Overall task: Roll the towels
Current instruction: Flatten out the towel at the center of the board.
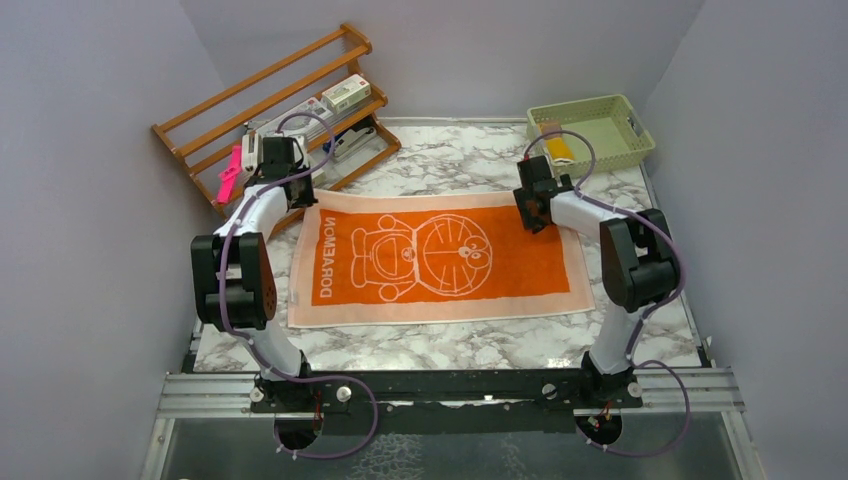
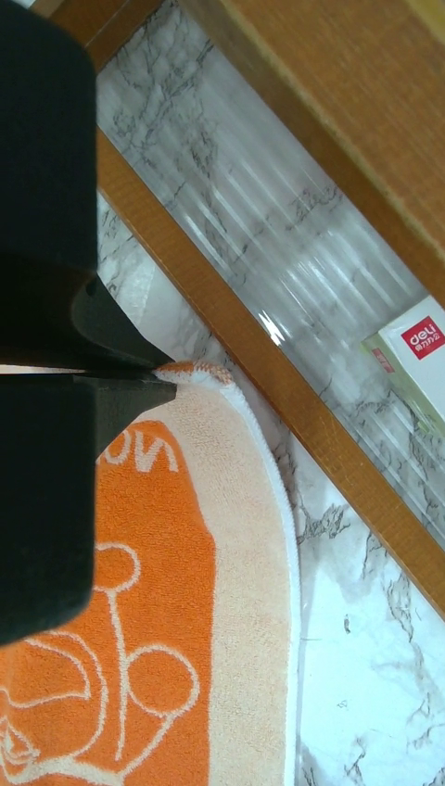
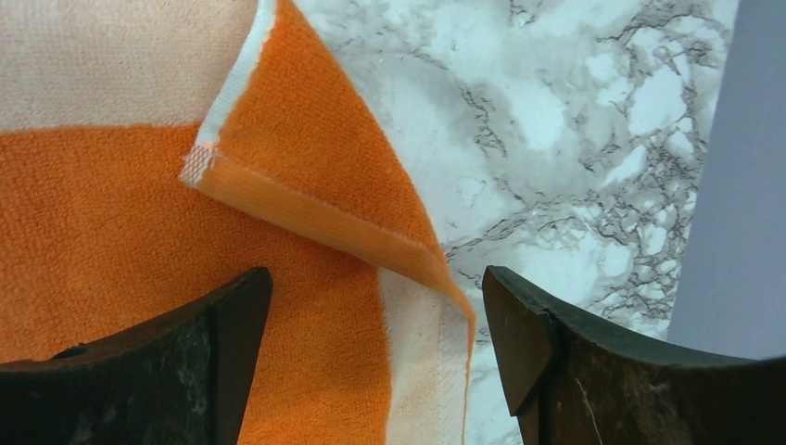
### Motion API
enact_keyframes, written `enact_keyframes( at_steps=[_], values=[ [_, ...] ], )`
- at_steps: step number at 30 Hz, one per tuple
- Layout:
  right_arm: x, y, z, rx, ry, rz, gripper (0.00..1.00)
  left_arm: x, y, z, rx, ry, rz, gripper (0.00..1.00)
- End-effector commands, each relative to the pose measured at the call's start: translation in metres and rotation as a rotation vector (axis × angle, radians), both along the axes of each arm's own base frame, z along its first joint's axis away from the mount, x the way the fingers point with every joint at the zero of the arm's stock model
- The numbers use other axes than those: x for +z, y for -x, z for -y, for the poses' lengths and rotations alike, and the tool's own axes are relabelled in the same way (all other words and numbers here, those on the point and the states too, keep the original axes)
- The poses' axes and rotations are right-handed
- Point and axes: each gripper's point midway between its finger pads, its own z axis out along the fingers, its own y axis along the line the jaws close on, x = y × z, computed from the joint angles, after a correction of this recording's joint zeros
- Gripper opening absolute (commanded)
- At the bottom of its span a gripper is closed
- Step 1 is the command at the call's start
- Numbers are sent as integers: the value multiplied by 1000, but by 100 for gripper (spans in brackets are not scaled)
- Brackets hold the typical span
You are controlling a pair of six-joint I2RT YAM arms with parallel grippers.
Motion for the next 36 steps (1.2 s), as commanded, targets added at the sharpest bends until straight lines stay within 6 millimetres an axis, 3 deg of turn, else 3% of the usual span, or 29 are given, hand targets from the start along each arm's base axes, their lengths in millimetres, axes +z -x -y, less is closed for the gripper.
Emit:
enact_keyframes(
  at_steps=[1, 9, 19, 22, 31, 36],
  values=[
    [6, -13, 12, -53, 72, 38, 85, 2, -3, 1, -7, 23, -2, 0],
    [-19, -23, 18, -77, 91, 2, 84, 0, -3, 1, -13, 19, -9, 0],
    [-1, -42, 50, -165, -33, 63, 84, -5, -3, 2, -18, 22, -29, 0],
    [9, -47, 43, -126, -69, 100, 83, -5, -2, 2, -21, 22, -30, 0],
    [7, -51, 33, -73, -115, 117, 70, -8, -2, 4, -26, 31, -35, 0],
    [13, -59, 24, -19, -149, 148, 69, -10, -3, 6, -34, 39, -41, 0]
  ],
)
